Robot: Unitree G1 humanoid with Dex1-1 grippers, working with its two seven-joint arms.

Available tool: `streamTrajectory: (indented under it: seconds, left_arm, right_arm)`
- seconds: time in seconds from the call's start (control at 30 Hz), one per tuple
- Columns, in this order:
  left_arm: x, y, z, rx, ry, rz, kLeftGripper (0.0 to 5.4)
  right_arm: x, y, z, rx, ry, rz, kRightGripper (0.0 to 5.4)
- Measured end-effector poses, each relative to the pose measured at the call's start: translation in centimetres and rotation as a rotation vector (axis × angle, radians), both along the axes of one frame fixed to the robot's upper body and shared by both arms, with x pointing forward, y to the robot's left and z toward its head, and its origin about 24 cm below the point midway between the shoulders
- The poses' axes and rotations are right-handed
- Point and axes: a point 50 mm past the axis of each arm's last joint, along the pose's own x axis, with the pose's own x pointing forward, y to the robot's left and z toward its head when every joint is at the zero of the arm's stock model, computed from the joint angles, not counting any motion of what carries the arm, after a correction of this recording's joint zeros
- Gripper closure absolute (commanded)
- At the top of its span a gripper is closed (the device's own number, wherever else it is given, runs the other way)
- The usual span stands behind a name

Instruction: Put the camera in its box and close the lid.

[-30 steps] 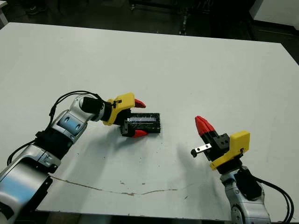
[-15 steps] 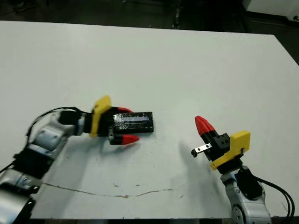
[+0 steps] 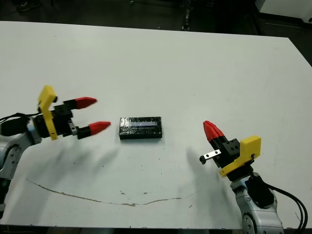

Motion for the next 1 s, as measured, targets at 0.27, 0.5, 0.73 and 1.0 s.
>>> streamTrajectory:
  seconds: [0.27, 0.5, 0.73, 1.0]
  left_arm:
    - [-0.9, 1.5, 0.6, -0.244, -0.109, 0.324, 0.3]
    - [-1.5, -3.0, 2.3, -0.462, -0.25, 0.407, 1.27]
    - [-1.5, -6.8, 2.4, -0.492, -0.322, 0.324, 2.31]
    - [-1.4, -9.4, 1.7, -0.439, -0.282, 0.301, 3.48]
  right_arm:
    - [0.0, 0.0, 0.0, 0.007, 0.0, 0.005, 5.4]
    - [0.0, 0.0, 0.0, 0.008, 0.0, 0.003, 5.4]
    - [0.0, 0.0, 0.0, 0.007, 0.001, -0.002, 5.4]
    - [0.0, 0.0, 0.0, 0.009, 0.001, -0.004, 5.4]
